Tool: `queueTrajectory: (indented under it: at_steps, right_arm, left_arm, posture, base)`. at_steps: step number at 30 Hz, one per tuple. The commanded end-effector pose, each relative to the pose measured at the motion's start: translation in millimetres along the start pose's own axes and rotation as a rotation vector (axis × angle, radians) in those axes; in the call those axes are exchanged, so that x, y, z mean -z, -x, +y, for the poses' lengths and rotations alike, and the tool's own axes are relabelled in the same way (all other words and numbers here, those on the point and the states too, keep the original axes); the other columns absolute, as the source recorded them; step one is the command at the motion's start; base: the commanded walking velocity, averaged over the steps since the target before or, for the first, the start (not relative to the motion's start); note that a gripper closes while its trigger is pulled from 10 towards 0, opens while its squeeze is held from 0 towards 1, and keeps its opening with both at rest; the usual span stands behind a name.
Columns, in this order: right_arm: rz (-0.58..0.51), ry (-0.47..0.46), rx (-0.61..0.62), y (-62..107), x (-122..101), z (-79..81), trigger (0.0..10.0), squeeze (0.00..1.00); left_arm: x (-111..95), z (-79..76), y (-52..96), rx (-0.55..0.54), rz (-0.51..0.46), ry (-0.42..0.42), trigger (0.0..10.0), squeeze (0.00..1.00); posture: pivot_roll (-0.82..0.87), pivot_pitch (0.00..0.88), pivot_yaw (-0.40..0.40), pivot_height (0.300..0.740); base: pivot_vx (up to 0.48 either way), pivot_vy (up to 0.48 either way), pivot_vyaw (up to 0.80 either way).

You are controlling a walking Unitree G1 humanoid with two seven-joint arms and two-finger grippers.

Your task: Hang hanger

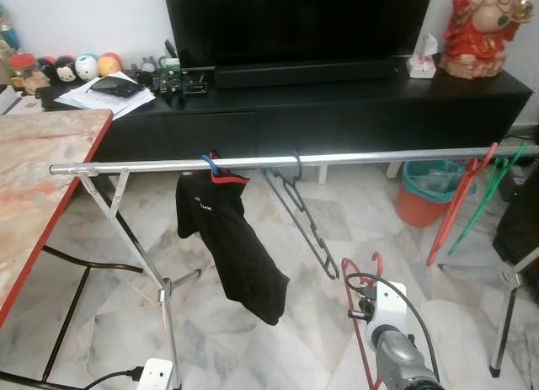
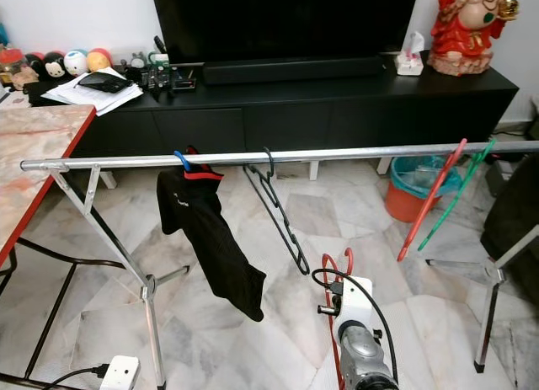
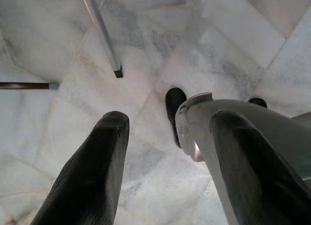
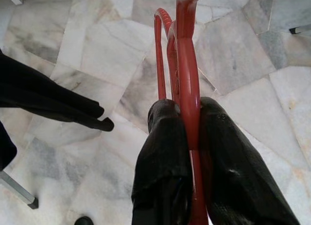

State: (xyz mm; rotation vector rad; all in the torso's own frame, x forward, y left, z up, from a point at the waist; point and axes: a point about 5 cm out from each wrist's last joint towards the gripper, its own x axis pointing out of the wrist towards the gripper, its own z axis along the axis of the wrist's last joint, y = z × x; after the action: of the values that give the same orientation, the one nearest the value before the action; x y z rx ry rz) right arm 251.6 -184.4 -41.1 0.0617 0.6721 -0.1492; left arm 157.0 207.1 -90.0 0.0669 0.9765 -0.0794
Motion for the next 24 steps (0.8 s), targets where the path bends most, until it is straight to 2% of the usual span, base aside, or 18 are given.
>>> queueTrajectory:
  at_steps: [1,6,24]
  right_arm:
    - [-0.029,-0.004,-0.006,-1.5,-7.4,3.0,10.0,0.0]
    - [-0.027,-0.002,-0.01,-1.4,-6.9,4.1,10.0,0.0]
    - [-0.033,0.017,-0.02,-2.5,-10.9,5.4,10.0,0.0]
  left_arm:
    - [1.4,0.6,0.4,-0.004,0.0,0.012,10.0,0.0]
    - [2.2,0.4,0.5,-0.006,0.005,0.01,10.0,0.0]
    - [5.5,-2.2,0.5,0.0,0.024,-0.001,10.0,0.0]
  posture:
    - [-0.02,0.0,0.023,0.74]
    - [-0.01,0.0,0.015,0.74]
    - [-0.01,0.0,0.01,0.74]
  base:
    - [0.0,0.0,0.0]
    - [0.0,0.0,0.0]
    - [0.298,0.0,0.0]
